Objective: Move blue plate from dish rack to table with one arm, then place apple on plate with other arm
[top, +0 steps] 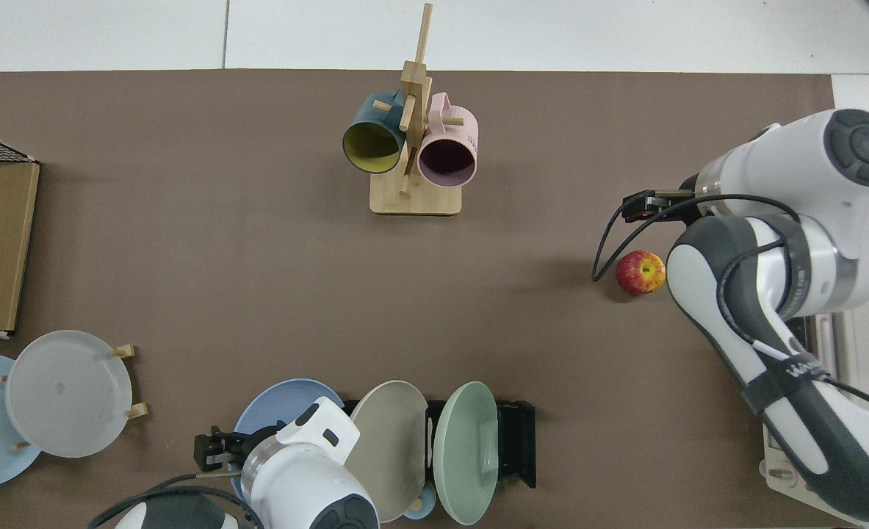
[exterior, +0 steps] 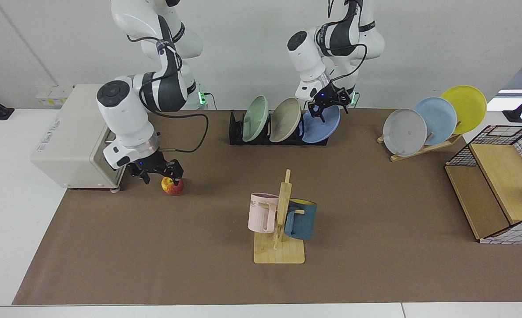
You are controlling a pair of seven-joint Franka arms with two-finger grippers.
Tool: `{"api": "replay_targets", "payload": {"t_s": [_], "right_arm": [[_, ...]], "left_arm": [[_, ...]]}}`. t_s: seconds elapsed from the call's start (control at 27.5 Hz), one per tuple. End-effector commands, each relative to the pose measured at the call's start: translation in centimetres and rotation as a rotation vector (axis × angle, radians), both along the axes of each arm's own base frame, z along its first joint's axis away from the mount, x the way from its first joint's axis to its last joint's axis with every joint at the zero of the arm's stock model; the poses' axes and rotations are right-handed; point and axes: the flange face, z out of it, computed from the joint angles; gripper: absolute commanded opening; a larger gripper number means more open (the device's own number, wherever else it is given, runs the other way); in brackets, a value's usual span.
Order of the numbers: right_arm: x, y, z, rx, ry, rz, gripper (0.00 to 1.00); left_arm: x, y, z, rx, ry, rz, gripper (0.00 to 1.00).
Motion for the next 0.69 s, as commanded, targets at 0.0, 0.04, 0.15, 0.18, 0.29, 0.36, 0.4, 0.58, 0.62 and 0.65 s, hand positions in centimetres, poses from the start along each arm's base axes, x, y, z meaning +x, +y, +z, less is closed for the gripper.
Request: {"api": "replay_targets", "payload": {"t_s": [0.0,0.04,0.15,0.18,0.29,0.36,0.4,0.58,0.62,0.65], "right_arm": [[-1.9,0.3,-3.2,-0.009,0.007,-0.003,1.0],[-1.9,0.3,-3.5,-0.011,0.015,0.002,1.0],[-2.2,-0.2,-4.8,-0.028,0.036,0.01,1.0],[-2.3,-0.2,-5.1,-0.042,0.041,0.02,1.0],[-2.6,-0.6,-6.2,-0.07,0.058,0.037,1.0],[-2.6,-1.0,-6.9,-0.076,0.07,0.037,1.0],[-2.6,-1.0,-7.1,-0.077,0.072,0.039,1.0],[-2.6,-1.3,-8.4,-0.078,0.095,0.042,1.0],[-2.6,-1.4,-8.5,-0.078,0.097,0.04,1.0],[-2.8,-1.3,-8.9,-0.078,0.104,0.042,1.0]], "left_arm": [[-0.1,0.7,-0.4,-0.01,-0.006,0.002,0.89],[-0.2,0.8,-0.5,-0.01,-0.004,0.002,0.88],[-0.3,1.0,-0.8,-0.004,-0.001,0.001,0.81],[-0.3,1.0,-0.8,-0.003,0.001,0.0,0.76],[-0.4,1.0,-0.8,0.0,0.007,-0.007,0.6],[-0.5,1.1,-1.0,0.005,0.016,-0.014,0.53],[-0.5,1.2,-1.1,0.006,0.02,-0.012,0.51],[-0.6,1.2,-1.1,0.002,0.025,0.01,0.46],[-0.5,1.3,-1.2,0.001,0.025,0.012,0.4],[-0.5,1.2,-1.2,-0.002,0.022,0.012,0.36]]}}
